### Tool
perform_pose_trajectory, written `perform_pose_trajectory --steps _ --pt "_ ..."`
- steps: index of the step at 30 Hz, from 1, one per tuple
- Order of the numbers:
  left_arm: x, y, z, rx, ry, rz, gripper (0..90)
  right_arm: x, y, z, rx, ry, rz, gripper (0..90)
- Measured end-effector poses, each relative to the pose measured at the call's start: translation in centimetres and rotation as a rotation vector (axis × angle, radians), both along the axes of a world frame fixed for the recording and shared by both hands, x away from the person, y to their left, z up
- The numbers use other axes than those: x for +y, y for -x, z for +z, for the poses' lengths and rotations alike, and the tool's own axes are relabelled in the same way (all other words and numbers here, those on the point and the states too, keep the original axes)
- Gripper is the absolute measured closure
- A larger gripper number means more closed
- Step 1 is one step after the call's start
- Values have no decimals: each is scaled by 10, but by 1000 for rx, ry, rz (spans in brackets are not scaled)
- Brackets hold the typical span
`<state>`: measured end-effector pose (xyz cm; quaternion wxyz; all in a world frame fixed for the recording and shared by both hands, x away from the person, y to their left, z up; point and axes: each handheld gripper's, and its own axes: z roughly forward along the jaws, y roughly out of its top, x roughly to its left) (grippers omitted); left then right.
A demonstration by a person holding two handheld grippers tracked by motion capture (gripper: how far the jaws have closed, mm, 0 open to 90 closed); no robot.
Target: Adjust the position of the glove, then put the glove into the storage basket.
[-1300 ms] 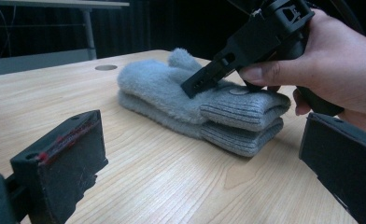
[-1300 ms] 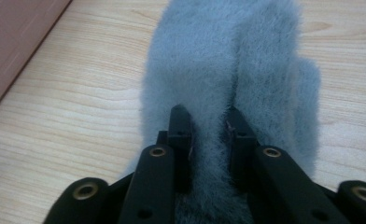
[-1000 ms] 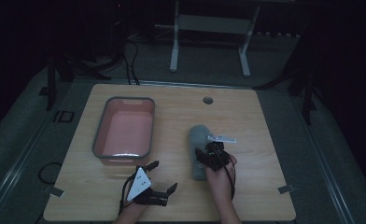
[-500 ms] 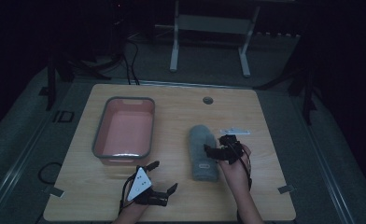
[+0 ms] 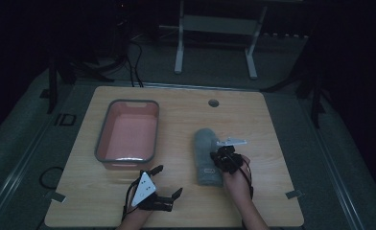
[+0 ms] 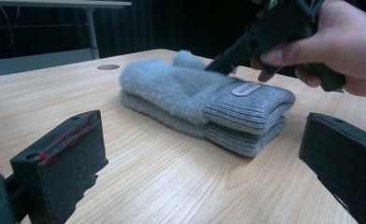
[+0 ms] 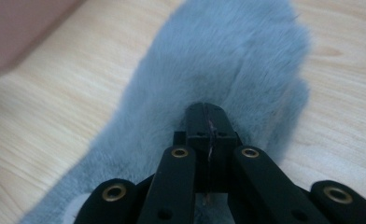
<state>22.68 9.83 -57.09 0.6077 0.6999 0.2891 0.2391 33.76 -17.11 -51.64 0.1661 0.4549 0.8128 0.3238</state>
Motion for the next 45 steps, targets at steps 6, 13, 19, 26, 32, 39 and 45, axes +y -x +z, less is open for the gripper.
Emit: perform_pose_trajectory --steps 6,13,19,26,32,39,45 --pt "0 0 0 7 0 11 8 0 -7 -14 18 56 -6 900" --pt "-2 -4 1 38 -20 16 9 -16 -1 10 -45 -13 26 188" --pt "-4 -13 4 115 -54 14 44 -23 9 14 -73 29 89 102" --pt "-7 -29 20 231 -42 -13 40 -43 9 22 -98 -26 103 145" --pt "-21 -41 36 244 -64 -26 27 -58 3 30 -169 -37 123 153" --pt "-36 -63 48 283 -89 -32 30 -59 -3 29 -43 -170 124 153" --pt "-50 -80 50 341 -86 2 54 -42 -9 21 -56 -228 114 460"
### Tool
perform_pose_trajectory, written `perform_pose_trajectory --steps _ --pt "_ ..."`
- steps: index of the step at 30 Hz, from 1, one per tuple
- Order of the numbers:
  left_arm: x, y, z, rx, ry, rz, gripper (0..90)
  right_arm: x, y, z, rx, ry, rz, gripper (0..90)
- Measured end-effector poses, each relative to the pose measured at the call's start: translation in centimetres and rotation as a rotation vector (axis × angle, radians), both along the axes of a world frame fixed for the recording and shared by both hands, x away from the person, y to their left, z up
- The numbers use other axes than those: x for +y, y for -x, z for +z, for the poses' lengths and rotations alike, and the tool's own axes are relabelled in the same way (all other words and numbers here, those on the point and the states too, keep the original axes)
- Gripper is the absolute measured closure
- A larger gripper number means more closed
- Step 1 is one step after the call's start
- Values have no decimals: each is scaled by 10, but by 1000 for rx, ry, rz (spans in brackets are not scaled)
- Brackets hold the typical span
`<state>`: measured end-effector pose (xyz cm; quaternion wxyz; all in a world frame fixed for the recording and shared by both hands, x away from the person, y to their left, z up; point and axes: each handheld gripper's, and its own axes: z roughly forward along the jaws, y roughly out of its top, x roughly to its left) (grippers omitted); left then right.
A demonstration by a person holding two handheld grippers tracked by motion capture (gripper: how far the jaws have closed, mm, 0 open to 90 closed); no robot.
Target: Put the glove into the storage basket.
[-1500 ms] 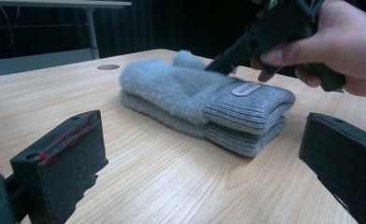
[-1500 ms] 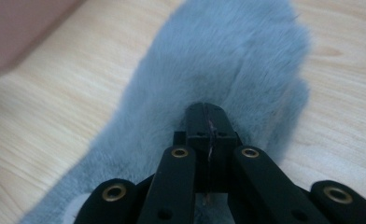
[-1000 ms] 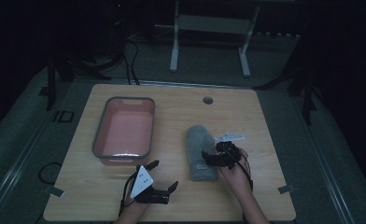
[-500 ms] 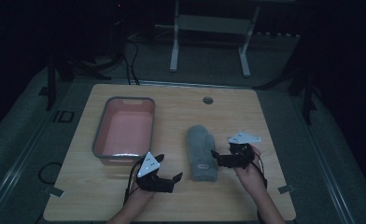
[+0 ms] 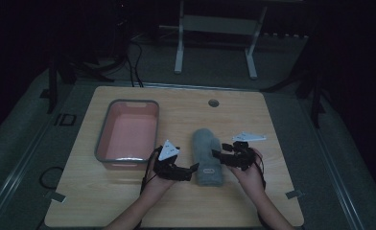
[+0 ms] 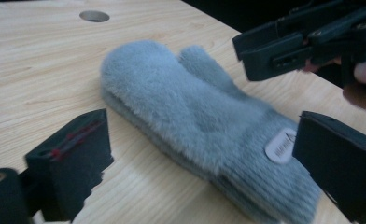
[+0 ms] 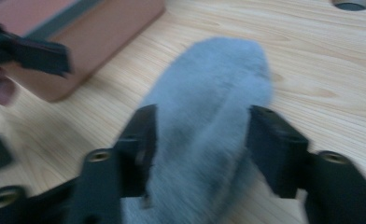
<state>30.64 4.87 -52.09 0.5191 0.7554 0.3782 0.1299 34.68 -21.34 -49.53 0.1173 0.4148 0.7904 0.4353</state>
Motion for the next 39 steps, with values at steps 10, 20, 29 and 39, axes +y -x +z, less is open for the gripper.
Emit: perform_pose_trajectory --steps 10,20,29,39 --pt "-17 -18 -10 98 -16 2 161 10 -3 -17 17 35 -45 481" --pt "-26 -39 -26 213 -33 11 162 -7 -15 -52 148 2 -90 478" --pt "-32 -53 -32 264 -64 6 161 -16 -22 -59 204 -39 -43 528" --pt "-43 -65 -42 265 -87 -11 204 -15 -25 -61 216 -38 21 677"
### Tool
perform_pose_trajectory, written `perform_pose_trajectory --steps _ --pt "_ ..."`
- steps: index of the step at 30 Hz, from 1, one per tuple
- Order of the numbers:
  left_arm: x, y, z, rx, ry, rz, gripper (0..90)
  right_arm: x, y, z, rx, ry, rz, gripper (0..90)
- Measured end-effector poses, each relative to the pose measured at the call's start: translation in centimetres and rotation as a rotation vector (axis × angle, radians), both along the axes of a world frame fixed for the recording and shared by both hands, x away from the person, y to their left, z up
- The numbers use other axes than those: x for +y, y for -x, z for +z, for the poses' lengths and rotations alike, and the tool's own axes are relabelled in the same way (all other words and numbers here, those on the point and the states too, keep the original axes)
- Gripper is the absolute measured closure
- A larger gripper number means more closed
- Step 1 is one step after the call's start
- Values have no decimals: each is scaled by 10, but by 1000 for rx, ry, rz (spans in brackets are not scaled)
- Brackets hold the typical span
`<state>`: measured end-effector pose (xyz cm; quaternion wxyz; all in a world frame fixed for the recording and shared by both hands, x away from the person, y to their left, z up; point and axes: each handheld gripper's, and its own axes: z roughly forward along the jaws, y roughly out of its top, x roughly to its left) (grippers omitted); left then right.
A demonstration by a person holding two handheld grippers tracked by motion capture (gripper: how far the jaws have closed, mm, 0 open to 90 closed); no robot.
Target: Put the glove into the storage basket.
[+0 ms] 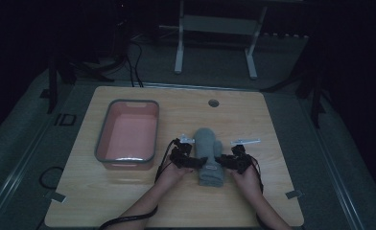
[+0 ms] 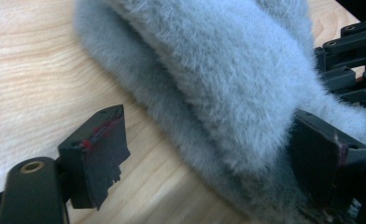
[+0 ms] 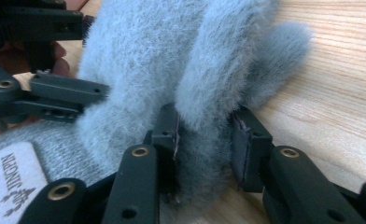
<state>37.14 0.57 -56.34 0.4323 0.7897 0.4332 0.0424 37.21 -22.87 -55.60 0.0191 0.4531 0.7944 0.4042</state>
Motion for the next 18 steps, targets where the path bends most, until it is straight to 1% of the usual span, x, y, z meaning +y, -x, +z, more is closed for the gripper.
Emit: perform_pose_trajectory --steps 2,5,6,9,10,11,13,14,16,18 --pt "-2 -2 0 -1 4 -15 257 0 -1 0 10 0 -2 689" --pt "-5 -4 0 27 39 -30 376 0 -2 0 19 -6 -4 710" --pt "-5 -5 -1 43 57 -40 424 -1 -2 0 26 -11 -7 719" --pt "-4 -7 -3 84 102 -53 549 -2 -2 -1 21 -21 -8 734" --pt "-4 -7 -4 87 107 -54 572 -2 -2 -1 15 -22 -7 740" --pt "-4 -6 -4 88 117 -57 607 -2 -1 -1 4 -20 -2 744" --pt "-7 -3 -1 53 99 -55 686 -2 0 -1 6 -30 -8 759" --pt "-7 -2 0 49 102 -54 717 -2 0 -1 -3 -25 -3 764" --pt "-6 -2 2 50 119 -54 750 -2 0 1 5 -24 -5 777" --pt "-4 -1 4 40 134 -64 765 -2 1 5 -5 -14 6 788"
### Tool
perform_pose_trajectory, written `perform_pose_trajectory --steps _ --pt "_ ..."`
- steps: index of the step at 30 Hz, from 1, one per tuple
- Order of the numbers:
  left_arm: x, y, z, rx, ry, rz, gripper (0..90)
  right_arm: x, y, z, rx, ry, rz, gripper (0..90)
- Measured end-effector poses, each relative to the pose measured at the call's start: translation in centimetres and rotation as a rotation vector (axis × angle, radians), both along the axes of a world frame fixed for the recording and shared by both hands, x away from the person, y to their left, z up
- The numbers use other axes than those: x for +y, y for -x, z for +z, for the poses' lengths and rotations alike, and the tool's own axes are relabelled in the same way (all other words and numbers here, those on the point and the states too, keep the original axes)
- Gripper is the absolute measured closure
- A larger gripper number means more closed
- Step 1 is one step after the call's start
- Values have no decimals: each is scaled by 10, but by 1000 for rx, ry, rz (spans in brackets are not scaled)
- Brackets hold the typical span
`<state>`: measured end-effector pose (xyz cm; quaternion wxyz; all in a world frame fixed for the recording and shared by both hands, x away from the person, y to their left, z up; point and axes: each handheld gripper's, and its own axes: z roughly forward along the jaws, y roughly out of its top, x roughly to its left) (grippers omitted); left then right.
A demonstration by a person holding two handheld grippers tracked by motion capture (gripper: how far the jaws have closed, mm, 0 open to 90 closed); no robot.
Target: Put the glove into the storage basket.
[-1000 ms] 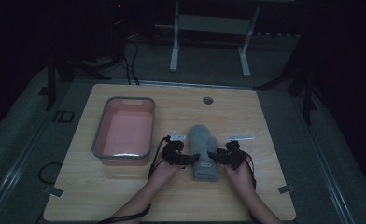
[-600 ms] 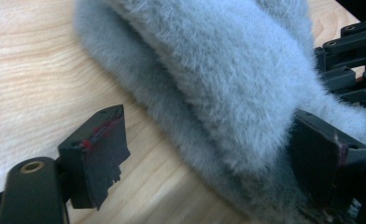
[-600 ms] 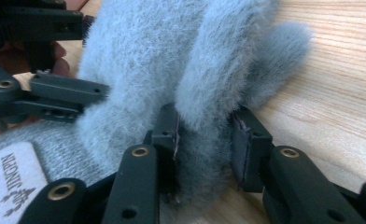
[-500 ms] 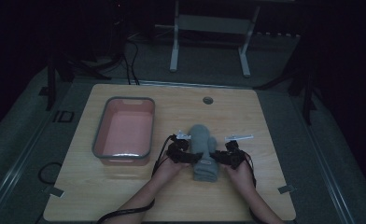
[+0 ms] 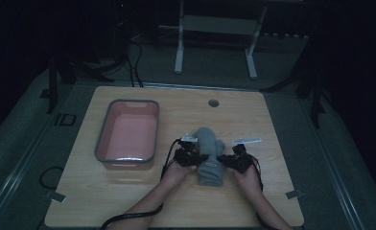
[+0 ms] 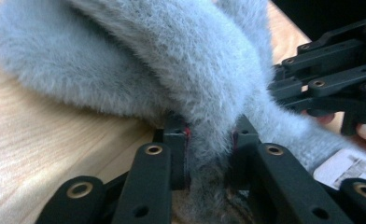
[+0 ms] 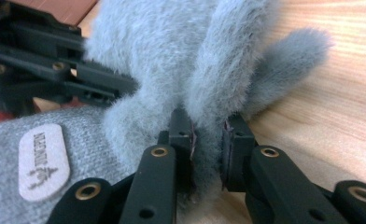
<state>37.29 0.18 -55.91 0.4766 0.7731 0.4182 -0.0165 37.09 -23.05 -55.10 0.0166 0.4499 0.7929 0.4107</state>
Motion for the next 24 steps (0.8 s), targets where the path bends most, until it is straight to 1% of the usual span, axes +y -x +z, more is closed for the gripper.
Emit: perform_pose_trajectory --steps 2,3,5,6,8,11,13,15,17,22,24 --pt "1 1 3 1 14 -4 773 0 1 4 -10 1 5 796" --pt "2 1 6 -8 14 -8 776 0 2 6 -12 -5 4 800" --pt "3 2 12 -13 26 -15 781 0 3 11 -18 -17 5 805" --pt "4 3 17 -25 29 -22 782 0 5 15 -29 -27 6 806" --pt "7 4 27 -39 43 -31 783 -2 7 23 -45 -47 6 808" --pt "10 4 44 -69 51 -46 785 -3 9 38 -67 -85 7 810" --pt "12 5 56 -94 50 -52 785 -3 10 48 -86 -100 10 811" --pt "15 4 68 -108 53 -59 786 -1 11 60 -109 -110 15 811" --pt "19 2 79 -112 71 -62 786 0 11 70 -126 -126 16 812" --pt "28 -3 104 -141 56 -63 786 9 7 93 -163 -143 19 813" --pt "35 -4 112 -150 60 -58 786 14 5 101 -170 -151 21 814"
